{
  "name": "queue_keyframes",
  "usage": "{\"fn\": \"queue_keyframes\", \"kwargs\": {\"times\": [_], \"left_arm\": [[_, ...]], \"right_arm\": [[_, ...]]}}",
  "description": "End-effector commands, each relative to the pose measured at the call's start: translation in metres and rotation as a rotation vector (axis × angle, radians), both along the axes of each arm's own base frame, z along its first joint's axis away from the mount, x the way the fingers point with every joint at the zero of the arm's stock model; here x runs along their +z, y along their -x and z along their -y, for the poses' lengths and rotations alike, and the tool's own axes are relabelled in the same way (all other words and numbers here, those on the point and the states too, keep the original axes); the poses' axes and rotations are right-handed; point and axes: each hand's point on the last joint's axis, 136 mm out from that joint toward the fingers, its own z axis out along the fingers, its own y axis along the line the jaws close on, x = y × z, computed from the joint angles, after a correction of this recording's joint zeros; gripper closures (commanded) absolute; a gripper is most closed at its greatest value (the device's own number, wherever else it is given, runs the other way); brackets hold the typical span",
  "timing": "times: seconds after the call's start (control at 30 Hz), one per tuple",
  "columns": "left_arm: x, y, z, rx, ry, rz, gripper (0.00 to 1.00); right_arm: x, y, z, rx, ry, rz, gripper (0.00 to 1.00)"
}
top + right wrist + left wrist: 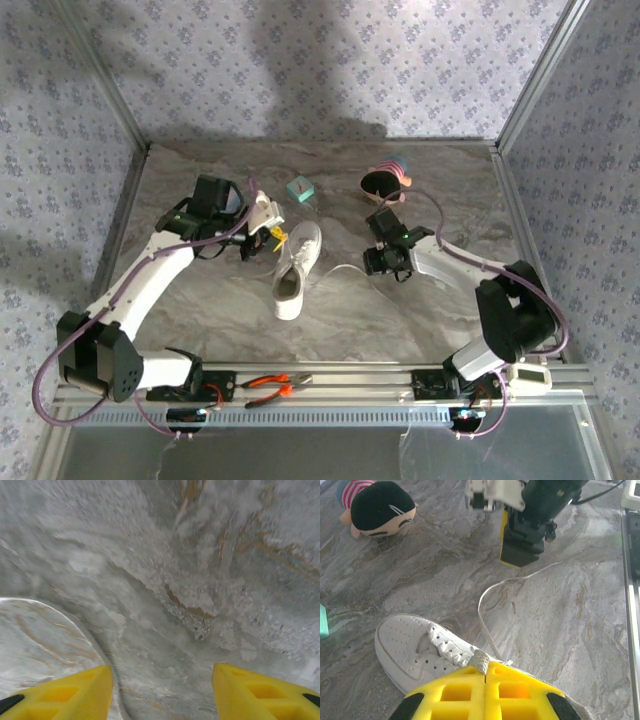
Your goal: Tie the shoes
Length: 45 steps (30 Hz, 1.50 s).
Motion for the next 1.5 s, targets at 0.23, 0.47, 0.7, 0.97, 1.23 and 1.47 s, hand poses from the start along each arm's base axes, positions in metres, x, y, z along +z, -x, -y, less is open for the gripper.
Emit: {"fn": "queue_keyframes", "kwargs": {"times": [0.23, 0.47, 0.7, 0.97, 1.23, 1.47], "left_arm": [[0.013, 0.008, 0.012, -0.069, 0.01, -0.032, 1.0], [0.012, 0.006, 0.015, -0.069, 0.0, -0.072, 1.0], [0.014, 0.003, 0.014, -0.062, -0.022, -0.069, 1.0], [0.007, 0.005, 0.013, -0.064, -0.035, -0.088, 1.0], [0.007, 0.005, 0.013, -0.067, -0.037, -0.085, 1.0], [0.008, 0.007, 0.012, -0.065, -0.039, -0.084, 1.0]], "right_arm": [[-0.026, -0.004, -0.024, 0.116, 0.027, -0.088, 0.43], [-0.039, -0.005, -0.043, 0.189, 0.047, -0.139, 0.43], [-0.046, 0.003, -0.034, 0.147, 0.085, -0.155, 0.48], [0.003, 0.0, -0.02, 0.093, 0.001, 0.017, 0.88], [-0.015, 0.01, -0.032, 0.125, -0.006, -0.047, 0.59], [-0.044, 0.02, -0.023, 0.081, 0.059, -0.162, 0.56]]}}
